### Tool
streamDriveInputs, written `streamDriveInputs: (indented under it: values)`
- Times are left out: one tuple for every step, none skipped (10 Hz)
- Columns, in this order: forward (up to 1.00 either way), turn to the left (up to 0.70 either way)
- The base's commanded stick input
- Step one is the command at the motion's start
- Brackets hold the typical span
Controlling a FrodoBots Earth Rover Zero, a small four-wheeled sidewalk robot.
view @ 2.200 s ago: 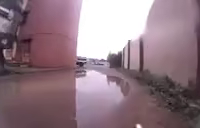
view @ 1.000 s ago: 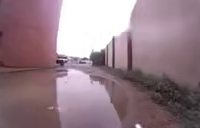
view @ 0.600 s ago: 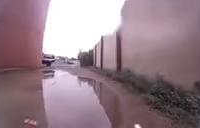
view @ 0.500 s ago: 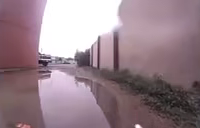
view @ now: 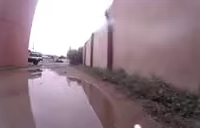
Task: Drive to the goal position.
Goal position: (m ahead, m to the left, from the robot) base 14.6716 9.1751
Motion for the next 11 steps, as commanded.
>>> streamDriveInputs:
  values:
    - [0.70,0.01]
    - [0.70,0.01]
    - [0.70,0.01]
    - [0.70,0.06]
    - [0.70,0.31]
    - [0.70,0.36]
    - [0.70,0.36]
    - [0.70,0.36]
    - [0.70,0.36]
    - [0.70,0.01]
    - [0.70,0.01]
